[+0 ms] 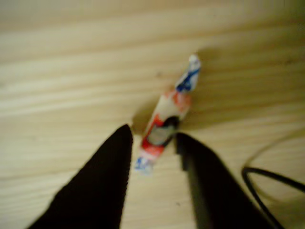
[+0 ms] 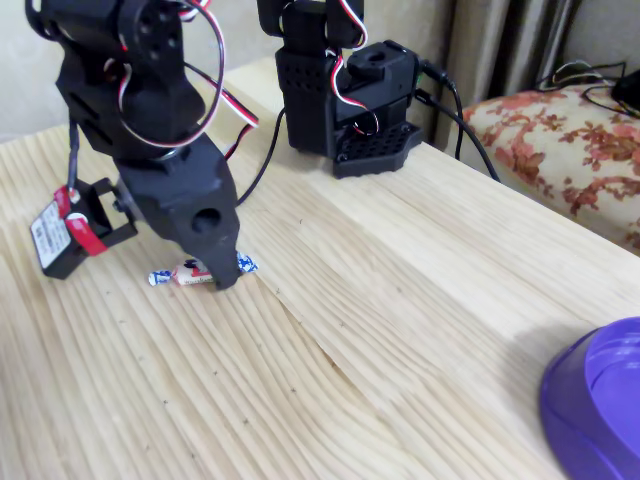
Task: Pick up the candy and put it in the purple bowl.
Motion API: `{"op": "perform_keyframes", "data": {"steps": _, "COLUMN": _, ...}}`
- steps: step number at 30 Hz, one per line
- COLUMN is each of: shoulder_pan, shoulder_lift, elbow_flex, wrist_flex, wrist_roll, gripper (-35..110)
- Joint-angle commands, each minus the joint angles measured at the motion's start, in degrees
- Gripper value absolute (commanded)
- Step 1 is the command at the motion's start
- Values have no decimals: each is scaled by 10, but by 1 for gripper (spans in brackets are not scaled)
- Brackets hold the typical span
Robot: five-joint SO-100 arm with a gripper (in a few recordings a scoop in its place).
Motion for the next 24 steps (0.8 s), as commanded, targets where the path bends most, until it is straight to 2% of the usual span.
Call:
{"op": "perform_keyframes", "data": {"steps": 1, "shoulder_pan": -1, "shoulder_lift": 41, "elbow_flex": -24, "wrist_flex": 3, "wrist_roll": 9, "gripper": 11}}
{"op": "perform_keyframes", "data": {"steps": 14, "shoulder_pan": 21, "shoulder_lift": 48, "elbow_flex": -30, "wrist_flex": -9, "wrist_roll": 7, "gripper": 4}}
{"op": "perform_keyframes", "data": {"steps": 24, "shoulder_pan": 44, "shoulder_lift": 229, "elbow_flex": -105, "wrist_flex": 72, "wrist_roll": 32, "gripper": 4}}
